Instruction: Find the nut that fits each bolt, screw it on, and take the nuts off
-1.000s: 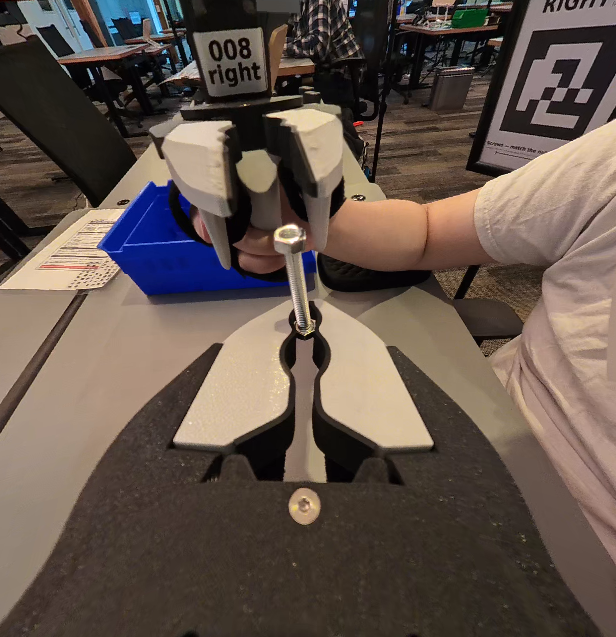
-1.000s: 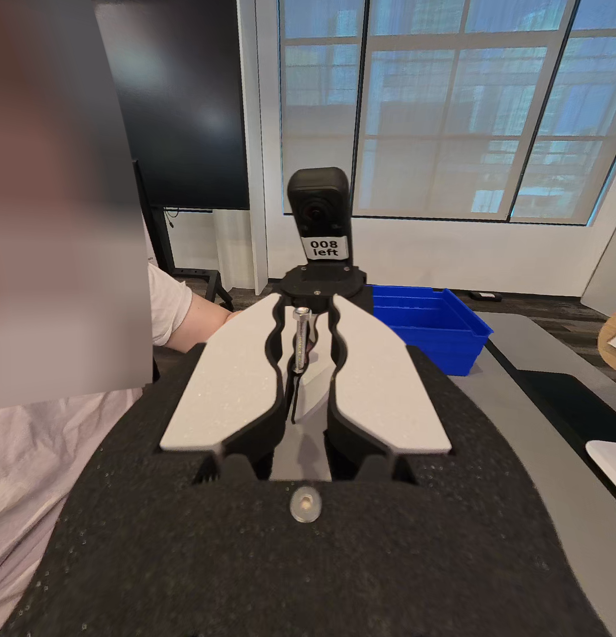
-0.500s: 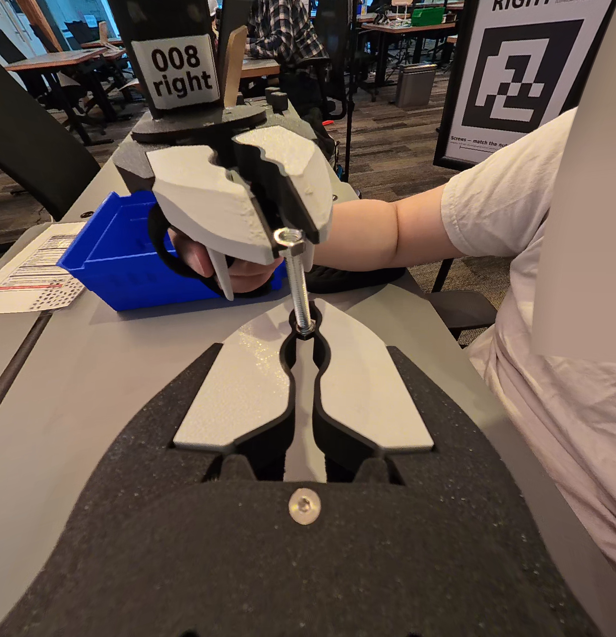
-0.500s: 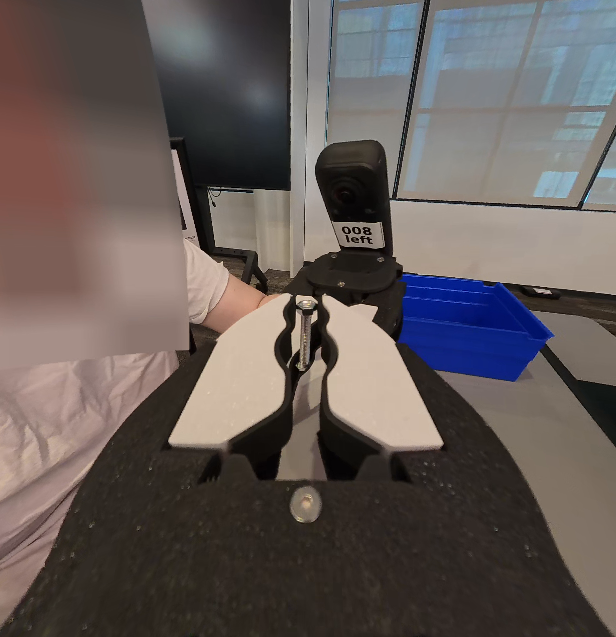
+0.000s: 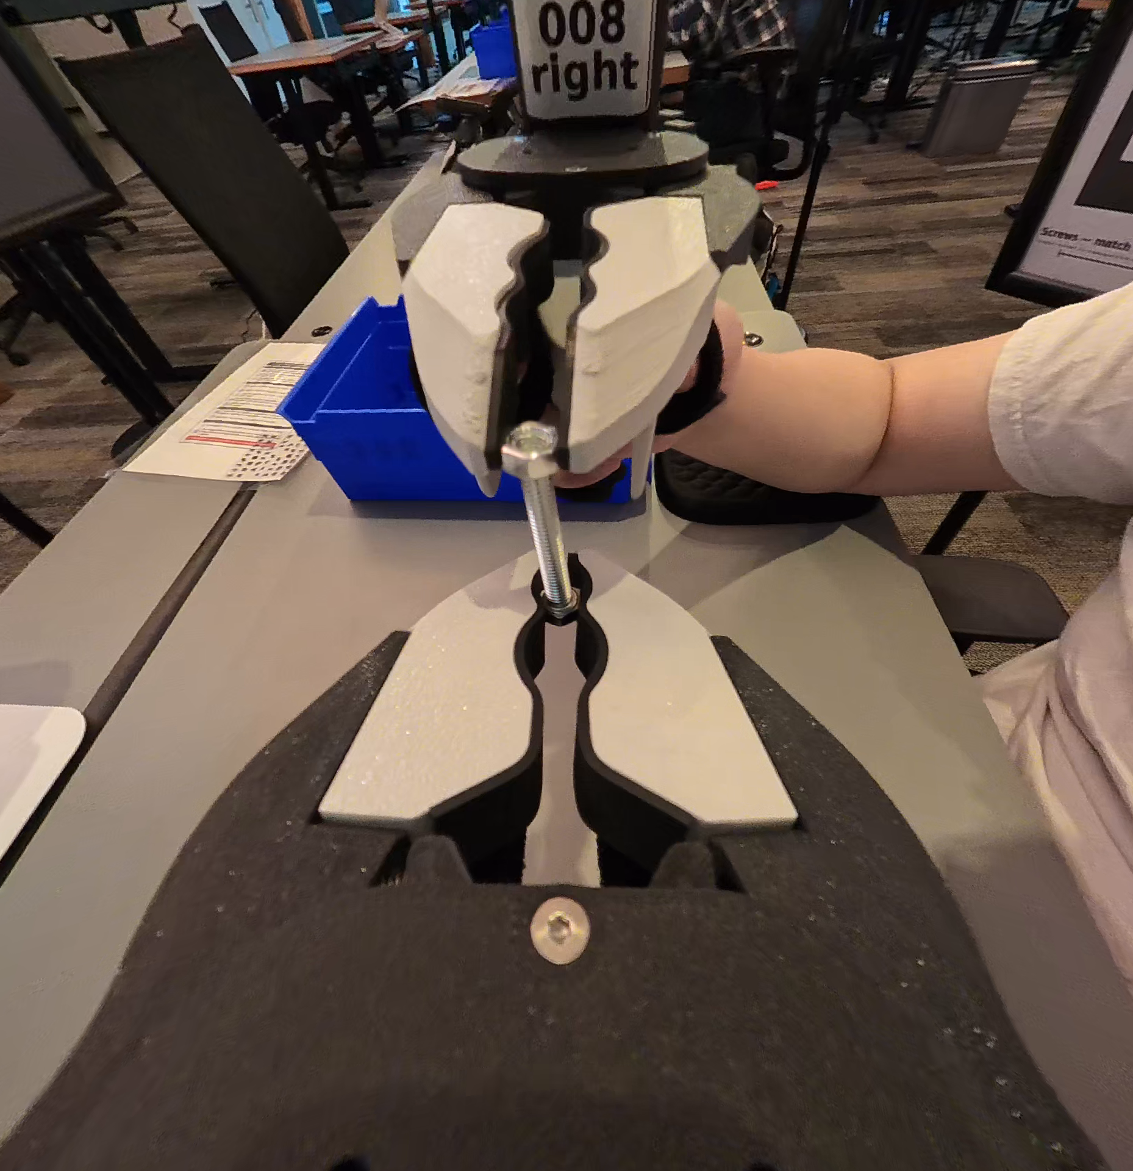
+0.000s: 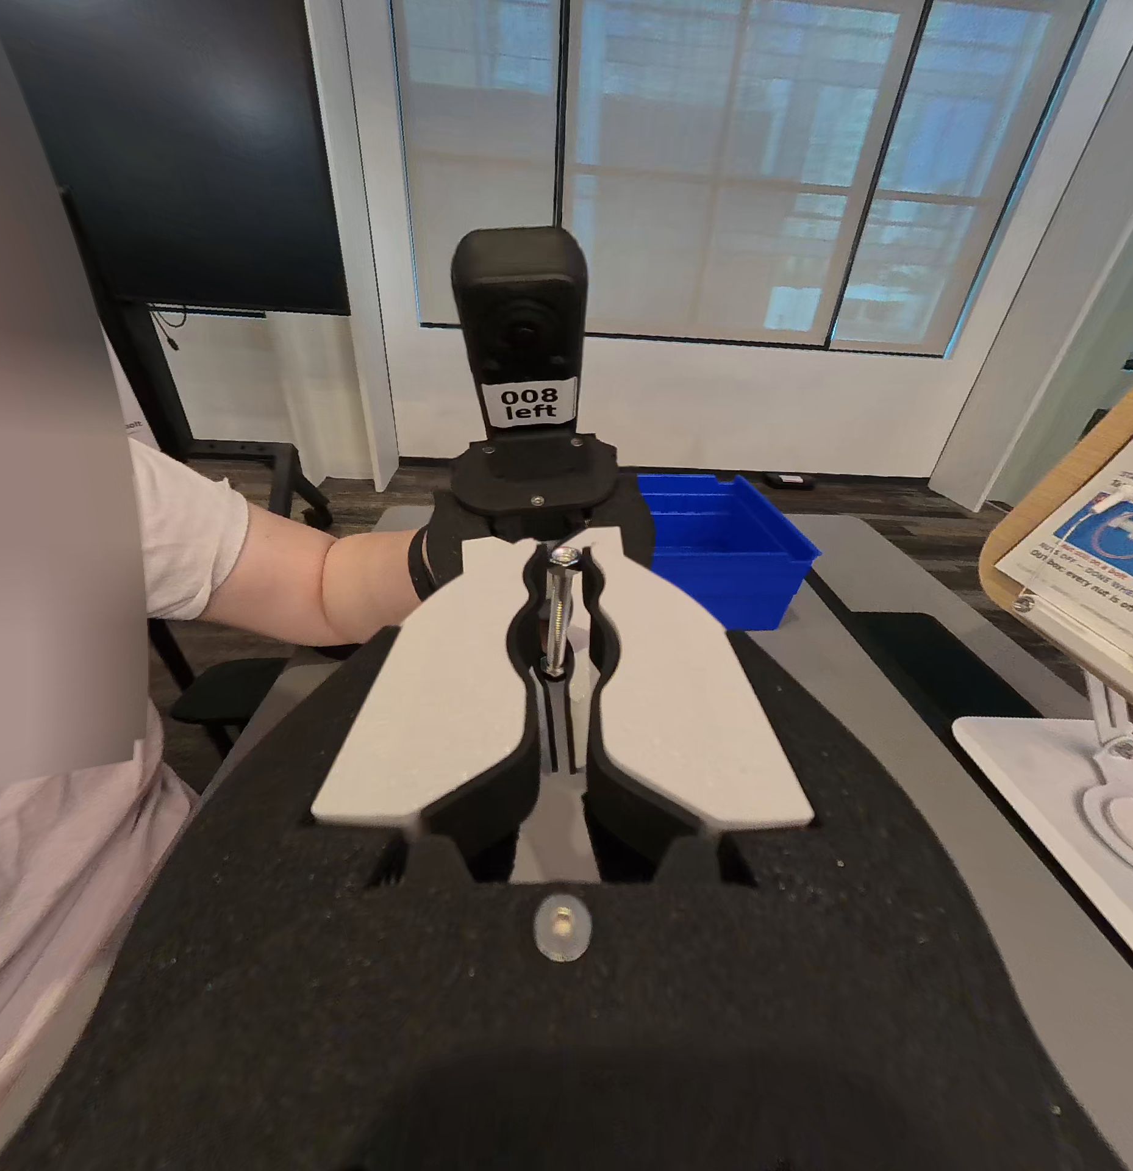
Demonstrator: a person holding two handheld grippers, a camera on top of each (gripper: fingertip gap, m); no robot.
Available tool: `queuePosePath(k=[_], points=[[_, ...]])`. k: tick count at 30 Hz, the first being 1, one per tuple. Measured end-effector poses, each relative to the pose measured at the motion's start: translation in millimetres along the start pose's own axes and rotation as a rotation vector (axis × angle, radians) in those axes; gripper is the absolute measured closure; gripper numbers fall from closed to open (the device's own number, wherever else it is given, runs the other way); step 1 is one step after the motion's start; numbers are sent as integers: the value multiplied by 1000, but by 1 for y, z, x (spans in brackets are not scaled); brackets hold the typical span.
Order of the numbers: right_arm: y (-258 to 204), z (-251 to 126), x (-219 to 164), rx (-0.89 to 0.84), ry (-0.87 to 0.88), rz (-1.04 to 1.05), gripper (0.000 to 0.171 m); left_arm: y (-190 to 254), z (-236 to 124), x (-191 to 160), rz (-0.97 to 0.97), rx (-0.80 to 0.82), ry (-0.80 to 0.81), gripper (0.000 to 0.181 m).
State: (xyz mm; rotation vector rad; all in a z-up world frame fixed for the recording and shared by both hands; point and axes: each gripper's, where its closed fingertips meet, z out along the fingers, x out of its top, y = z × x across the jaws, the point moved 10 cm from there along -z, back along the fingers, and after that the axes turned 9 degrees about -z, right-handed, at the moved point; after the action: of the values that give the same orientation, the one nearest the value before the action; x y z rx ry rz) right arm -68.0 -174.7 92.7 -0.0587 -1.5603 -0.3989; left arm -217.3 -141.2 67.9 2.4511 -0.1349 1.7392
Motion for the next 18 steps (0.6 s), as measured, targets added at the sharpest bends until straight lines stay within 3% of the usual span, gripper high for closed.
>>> queuePosePath(k=[7, 12, 18], points=[[1, -1, 0, 51, -12, 13, 162, 2, 1, -1, 6, -26, -17, 178], [0, 0, -5, 115, -33, -24, 148, 4, 3, -1, 11, -40, -25, 178], [0, -3, -5, 157, 51, -15, 146, 6, 3, 0, 11, -80, -19, 178]])
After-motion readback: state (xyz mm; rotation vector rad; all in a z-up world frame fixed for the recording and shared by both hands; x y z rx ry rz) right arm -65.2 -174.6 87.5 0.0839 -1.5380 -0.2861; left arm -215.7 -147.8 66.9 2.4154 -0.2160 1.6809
